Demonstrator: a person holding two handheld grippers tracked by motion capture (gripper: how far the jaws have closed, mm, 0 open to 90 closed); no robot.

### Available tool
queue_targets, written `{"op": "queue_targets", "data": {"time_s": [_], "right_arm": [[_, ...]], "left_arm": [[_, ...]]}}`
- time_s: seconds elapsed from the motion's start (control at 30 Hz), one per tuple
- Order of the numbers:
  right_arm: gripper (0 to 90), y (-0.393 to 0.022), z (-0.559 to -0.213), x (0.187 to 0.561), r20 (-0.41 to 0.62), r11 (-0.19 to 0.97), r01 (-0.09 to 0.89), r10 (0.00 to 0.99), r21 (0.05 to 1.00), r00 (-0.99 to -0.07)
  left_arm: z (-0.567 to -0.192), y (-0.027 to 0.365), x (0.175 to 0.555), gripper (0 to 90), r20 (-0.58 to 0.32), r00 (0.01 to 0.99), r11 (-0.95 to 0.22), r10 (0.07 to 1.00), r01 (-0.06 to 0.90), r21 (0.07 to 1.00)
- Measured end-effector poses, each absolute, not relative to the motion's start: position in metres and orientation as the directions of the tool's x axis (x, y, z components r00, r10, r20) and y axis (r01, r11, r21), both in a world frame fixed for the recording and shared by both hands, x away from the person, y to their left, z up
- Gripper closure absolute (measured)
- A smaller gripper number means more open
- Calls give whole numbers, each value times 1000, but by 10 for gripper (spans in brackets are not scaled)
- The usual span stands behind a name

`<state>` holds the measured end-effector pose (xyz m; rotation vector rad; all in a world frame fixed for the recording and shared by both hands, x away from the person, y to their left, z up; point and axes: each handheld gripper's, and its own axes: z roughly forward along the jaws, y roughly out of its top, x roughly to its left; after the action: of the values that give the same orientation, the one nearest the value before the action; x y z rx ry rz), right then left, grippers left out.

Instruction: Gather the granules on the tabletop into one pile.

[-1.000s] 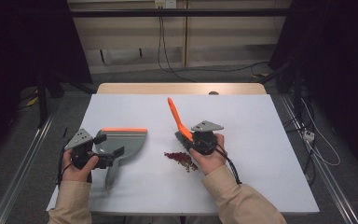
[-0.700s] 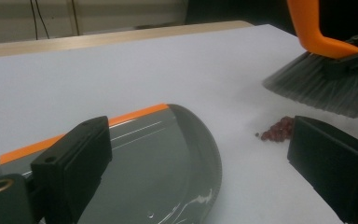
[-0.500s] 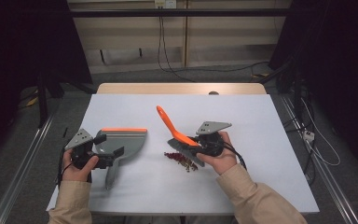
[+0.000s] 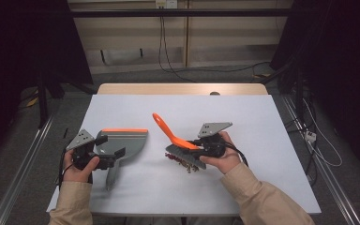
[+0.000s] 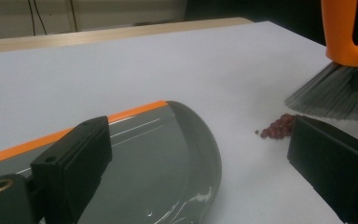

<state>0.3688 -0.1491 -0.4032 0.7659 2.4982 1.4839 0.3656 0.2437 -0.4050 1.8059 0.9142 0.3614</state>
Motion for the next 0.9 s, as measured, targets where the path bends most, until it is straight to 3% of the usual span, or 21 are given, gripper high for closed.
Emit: {"op": "queue_targets", "data": {"time_s": [0.53, 0.9], "right_arm": [[712, -123, -427, 362, 242, 429, 347, 282, 834, -929], [712, -122, -436, 386, 202, 446, 324, 301, 834, -932]], "left_arm": [[-406, 247, 367, 62, -176, 652, -165, 738, 427, 889], [-407, 248, 367, 62, -176, 647, -161, 742, 427, 890]]}}
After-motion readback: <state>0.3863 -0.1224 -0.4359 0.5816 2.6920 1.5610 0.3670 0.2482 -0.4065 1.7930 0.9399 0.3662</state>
